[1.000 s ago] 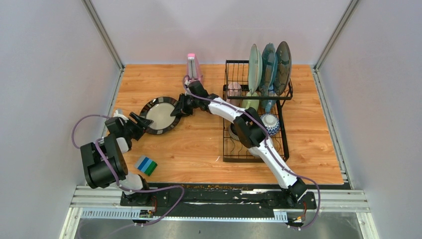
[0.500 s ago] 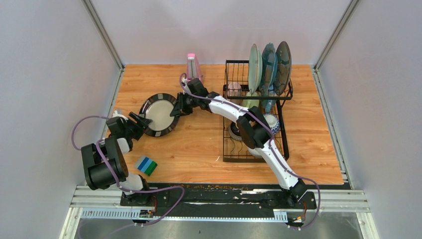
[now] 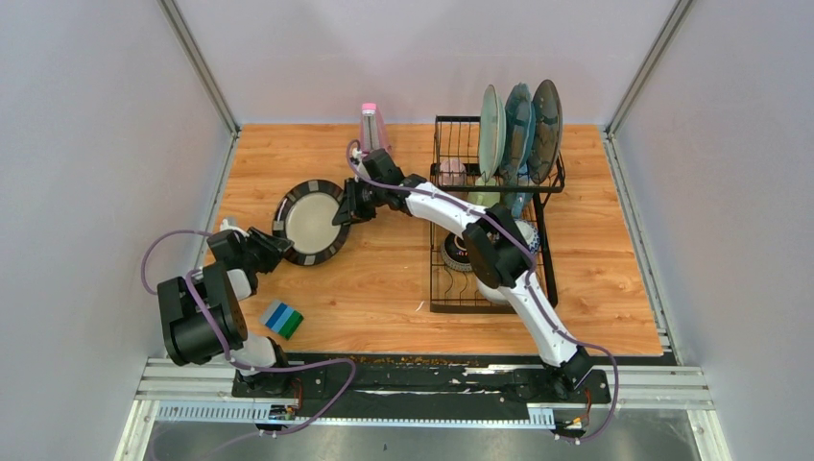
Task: Load the mixed dishes into the dish rack
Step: Pick up the plate at the center of the board.
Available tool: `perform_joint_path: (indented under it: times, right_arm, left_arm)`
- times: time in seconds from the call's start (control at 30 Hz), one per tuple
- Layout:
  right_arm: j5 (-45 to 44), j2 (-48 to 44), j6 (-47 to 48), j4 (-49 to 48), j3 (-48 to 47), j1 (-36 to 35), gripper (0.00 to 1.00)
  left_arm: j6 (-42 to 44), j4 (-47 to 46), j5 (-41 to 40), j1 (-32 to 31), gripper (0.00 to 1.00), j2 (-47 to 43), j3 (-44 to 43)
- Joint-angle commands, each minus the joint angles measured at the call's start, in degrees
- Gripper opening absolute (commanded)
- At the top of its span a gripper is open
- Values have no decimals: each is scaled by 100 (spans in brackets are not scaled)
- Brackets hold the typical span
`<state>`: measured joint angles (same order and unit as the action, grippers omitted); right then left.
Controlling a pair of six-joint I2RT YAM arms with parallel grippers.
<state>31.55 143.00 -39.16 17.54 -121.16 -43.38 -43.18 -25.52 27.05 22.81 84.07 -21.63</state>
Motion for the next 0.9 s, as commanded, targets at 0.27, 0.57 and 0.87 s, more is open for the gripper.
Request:
perform_joint_path:
  times: [0.27, 0.57, 0.87]
  right_arm:
    - [-745, -1741, 510, -315, 387, -322, 0]
    - [-1790, -2631, 832, -244, 838, -325, 0]
    - [-2893, -3787, 1292, -65, 1240, -329, 0]
  left_arm:
    - [359, 569, 272, -119, 66, -639, -82]
    - [491, 996, 120, -119, 78, -1146, -152]
    - [558, 1438, -100, -118, 82, -1784, -260]
